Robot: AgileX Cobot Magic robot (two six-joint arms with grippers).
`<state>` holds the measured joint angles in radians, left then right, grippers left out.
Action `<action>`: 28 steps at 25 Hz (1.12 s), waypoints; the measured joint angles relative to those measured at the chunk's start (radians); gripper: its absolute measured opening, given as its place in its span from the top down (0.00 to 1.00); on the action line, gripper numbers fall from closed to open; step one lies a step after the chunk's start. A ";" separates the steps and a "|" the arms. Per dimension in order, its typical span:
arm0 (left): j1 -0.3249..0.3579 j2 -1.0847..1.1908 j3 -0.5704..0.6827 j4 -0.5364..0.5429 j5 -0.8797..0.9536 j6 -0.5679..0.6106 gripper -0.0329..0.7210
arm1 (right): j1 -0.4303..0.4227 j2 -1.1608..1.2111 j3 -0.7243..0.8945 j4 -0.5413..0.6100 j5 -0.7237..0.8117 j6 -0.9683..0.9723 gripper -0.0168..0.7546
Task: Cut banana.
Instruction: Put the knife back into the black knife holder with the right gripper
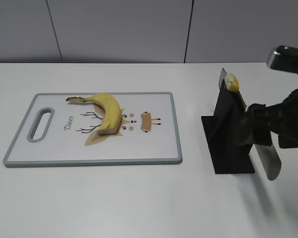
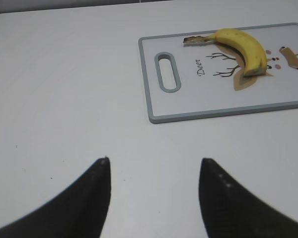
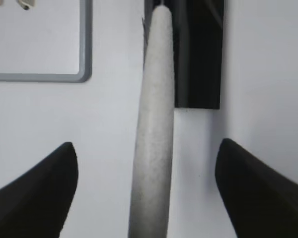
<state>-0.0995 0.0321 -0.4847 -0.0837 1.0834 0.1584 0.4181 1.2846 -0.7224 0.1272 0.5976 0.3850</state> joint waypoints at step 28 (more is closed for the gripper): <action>0.000 0.000 0.000 0.017 0.000 0.009 0.24 | 0.000 -0.888 0.162 0.015 0.349 -0.488 0.21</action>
<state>-0.0995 0.0321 -0.4847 -0.0666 1.0834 0.1678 0.4181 0.3965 -0.5606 0.1426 0.9464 -0.1027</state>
